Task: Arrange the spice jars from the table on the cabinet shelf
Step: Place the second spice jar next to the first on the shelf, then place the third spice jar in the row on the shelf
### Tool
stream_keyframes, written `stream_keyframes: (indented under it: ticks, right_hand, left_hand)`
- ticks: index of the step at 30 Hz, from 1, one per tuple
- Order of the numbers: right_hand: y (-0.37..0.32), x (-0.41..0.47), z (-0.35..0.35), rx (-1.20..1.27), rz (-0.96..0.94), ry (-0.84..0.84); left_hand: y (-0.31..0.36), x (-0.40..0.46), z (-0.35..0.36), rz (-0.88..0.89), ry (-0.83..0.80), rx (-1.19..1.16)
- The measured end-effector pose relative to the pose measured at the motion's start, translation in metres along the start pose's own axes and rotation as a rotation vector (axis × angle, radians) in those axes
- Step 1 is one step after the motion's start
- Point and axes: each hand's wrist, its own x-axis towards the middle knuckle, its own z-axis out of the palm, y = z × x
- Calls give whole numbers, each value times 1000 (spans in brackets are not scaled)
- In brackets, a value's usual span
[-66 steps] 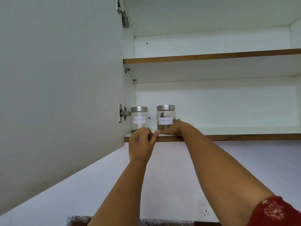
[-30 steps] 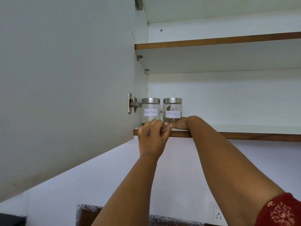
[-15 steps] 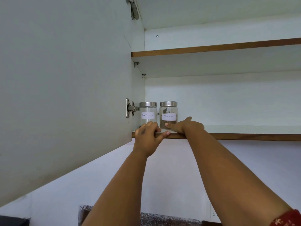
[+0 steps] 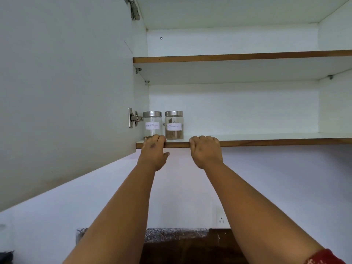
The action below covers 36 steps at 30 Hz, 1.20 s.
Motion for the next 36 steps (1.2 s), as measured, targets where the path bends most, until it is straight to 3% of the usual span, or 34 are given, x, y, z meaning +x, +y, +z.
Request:
stream_keyframes:
  ticks: [2, 5, 7, 10, 13, 16, 20, 27, 36]
  right_hand:
    - [9, -16, 0, 38, -22, 0]
    - [14, -44, -12, 213, 38, -88]
    - [23, -75, -20, 387, 120, -172]
    - [56, -152, -16, 598, 364, -226]
    - [89, -244, -2, 662, 699, -163]
    - [107, -322, 8, 610, 909, -255]
    - [128, -399, 9, 537, 910, -365]
    - [135, -493, 11, 413, 851, -531]
    - [80, -538, 28, 445, 254, -726]
  left_hand:
    - [9, -8, 1, 0, -45, 189]
    - [25, -28, 7, -59, -89, 275]
    - [37, -52, 11, -96, -111, 103]
    - [57, -112, 25, -151, -191, -345]
    - [73, -197, 64, -259, -233, -430]
    - [98, -286, 110, -386, -424, -456]
    - [134, -387, 136, -477, -575, -517]
    - [154, -502, 133, -606, -658, -418]
    - [162, -529, 117, -775, -634, -465]
